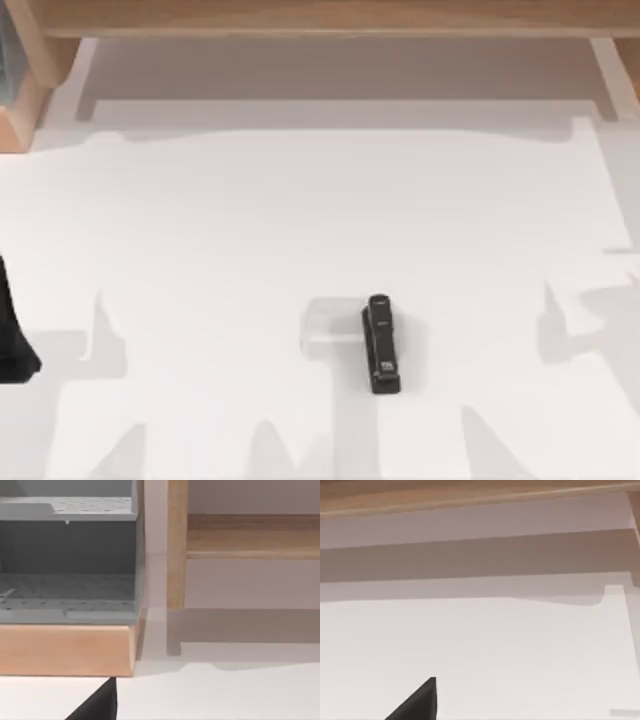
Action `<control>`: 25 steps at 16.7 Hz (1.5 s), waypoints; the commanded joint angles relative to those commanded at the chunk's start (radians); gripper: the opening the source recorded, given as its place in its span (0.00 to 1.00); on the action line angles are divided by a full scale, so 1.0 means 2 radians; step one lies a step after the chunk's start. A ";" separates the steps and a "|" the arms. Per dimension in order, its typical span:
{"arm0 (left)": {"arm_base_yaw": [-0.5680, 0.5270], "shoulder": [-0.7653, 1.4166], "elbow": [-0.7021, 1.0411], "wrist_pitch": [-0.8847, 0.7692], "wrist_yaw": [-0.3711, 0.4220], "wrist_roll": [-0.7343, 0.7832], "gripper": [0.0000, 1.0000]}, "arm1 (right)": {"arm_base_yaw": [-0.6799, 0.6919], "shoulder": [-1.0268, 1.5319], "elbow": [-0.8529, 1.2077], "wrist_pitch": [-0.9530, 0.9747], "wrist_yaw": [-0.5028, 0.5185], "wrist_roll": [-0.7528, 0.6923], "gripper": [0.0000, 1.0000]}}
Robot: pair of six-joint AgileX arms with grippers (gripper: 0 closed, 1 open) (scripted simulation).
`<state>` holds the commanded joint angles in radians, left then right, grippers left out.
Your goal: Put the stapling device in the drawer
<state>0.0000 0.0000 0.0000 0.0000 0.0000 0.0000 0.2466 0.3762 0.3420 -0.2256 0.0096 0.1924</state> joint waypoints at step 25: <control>0.000 0.000 0.000 0.000 0.000 0.000 1.00 | 0.242 0.868 0.646 -0.432 -0.005 0.234 1.00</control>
<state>0.0000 0.0000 0.0000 0.0000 0.0000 0.0000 0.7314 2.1118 1.6340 -1.0893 0.0005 0.6597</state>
